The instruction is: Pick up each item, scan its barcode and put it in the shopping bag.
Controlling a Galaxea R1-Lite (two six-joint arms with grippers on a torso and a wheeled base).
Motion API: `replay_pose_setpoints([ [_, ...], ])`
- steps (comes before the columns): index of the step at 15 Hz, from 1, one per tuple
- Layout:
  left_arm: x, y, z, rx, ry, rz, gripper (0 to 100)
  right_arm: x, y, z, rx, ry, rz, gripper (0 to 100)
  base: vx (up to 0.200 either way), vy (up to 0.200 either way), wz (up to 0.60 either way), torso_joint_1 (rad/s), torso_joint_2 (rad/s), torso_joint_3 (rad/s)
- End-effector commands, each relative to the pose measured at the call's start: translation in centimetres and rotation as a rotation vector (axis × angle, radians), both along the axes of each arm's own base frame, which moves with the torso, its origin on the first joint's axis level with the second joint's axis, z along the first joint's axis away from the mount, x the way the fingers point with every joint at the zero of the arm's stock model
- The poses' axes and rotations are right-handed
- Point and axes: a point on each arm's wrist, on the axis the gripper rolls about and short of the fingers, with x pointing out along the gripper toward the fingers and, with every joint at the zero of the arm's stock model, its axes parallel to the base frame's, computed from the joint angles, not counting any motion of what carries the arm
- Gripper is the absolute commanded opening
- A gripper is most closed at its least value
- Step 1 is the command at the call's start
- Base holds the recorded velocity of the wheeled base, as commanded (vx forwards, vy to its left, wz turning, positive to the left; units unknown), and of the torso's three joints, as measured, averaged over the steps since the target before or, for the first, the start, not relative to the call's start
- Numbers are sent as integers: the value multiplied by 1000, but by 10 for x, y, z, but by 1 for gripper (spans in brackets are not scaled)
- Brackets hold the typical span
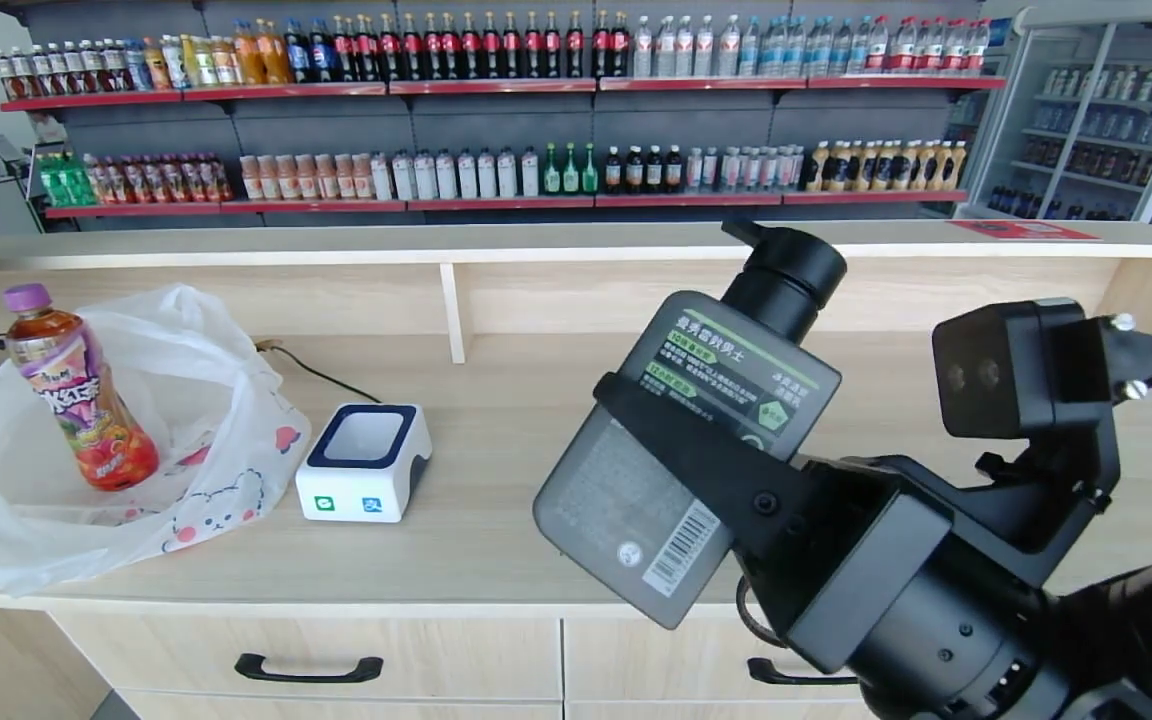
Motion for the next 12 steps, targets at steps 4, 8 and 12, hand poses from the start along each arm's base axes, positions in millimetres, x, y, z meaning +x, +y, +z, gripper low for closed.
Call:
replay_pose_setpoints([
  [4,0,0,0,-2,0,1,100,-2,-5,13,84,37,34,0,0,0,0,0,0,0],
  [8,0,0,0,-4,0,1,100,-10,-19,19,106,26,35,0,0,0,0,0,0,0],
  [12,0,0,0,-7,0,1,100,-15,-27,19,118,48,47,0,0,0,0,0,0,0],
])
